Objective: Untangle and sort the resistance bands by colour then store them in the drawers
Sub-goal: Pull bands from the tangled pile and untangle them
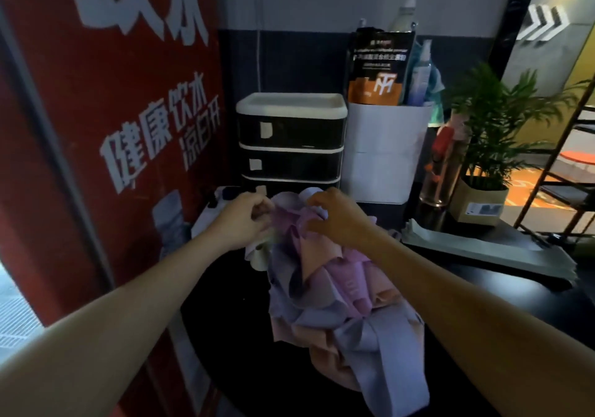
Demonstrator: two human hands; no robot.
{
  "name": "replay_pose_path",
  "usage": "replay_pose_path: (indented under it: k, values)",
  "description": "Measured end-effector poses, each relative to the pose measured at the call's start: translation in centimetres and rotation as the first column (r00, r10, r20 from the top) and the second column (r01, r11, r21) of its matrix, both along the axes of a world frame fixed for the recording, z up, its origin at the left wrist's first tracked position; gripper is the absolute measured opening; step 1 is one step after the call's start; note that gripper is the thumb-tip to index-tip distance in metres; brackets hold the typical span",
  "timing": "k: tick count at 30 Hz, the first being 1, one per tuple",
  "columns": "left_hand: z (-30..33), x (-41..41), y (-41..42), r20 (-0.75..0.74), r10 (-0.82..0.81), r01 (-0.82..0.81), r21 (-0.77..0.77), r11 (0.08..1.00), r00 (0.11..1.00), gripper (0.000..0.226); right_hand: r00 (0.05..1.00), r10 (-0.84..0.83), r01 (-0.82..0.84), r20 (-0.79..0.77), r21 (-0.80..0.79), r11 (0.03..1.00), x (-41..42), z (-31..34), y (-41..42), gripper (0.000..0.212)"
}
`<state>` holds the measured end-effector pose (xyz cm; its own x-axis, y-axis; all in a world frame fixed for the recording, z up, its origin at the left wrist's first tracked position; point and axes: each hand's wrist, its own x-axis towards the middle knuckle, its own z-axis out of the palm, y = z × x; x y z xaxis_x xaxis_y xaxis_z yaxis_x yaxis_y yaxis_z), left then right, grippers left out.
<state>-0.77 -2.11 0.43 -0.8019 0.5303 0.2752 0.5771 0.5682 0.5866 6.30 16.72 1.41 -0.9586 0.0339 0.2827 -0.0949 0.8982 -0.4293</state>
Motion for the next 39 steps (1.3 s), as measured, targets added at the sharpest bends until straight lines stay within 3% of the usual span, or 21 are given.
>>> replay_pose_path:
  k: [7,15,18,22,25,30,39]
  values:
    - [-3.5,-1.9,-2.9,0.087,0.081,-0.074,-0.079,0.994,0.993,0.04,0.999,0.006,-0.01,0.046,0.076,0.997,-2.5,-1.2,-2.5,0.042]
    - [-7.5,-2.7,-2.7,0.074,0.174,-0.162,-0.15,0.975,0.982,0.024,0.997,0.078,-0.078,0.008,0.114,0.99,-2.8,-1.9,-2.3,0.016]
    - [-6.9,-2.9,-2.6,0.07,0.202,-0.199,-0.054,0.979,0.977,0.008,0.997,0.071,-0.07,-0.01,0.091,0.993,-2.5,-1.7,-2.2,0.017]
    - [-4.4,-3.6,-2.1,-0.019,0.24,-0.235,0.133,0.963,0.971,0.014,0.999,0.032,-0.032,-0.009,0.015,0.999,-2.0,-0.6,-1.5,0.027]
    - [-1.1,-3.8,-0.9,-0.059,0.245,-0.225,0.23,0.947,0.968,0.008,1.0,-0.001,0.003,0.016,-0.09,0.996,-2.0,0.1,-1.0,0.019]
    - [3.4,-2.9,1.6,-0.097,0.197,-0.157,0.318,0.935,0.976,0.011,0.999,-0.022,0.019,-0.041,-0.09,0.996,-1.2,1.0,0.0,0.025]
    - [10.4,-1.9,5.2,-0.112,0.19,-0.117,0.466,0.877,0.975,0.007,0.999,0.006,-0.018,-0.048,-0.247,0.969,0.2,3.7,1.2,0.035]
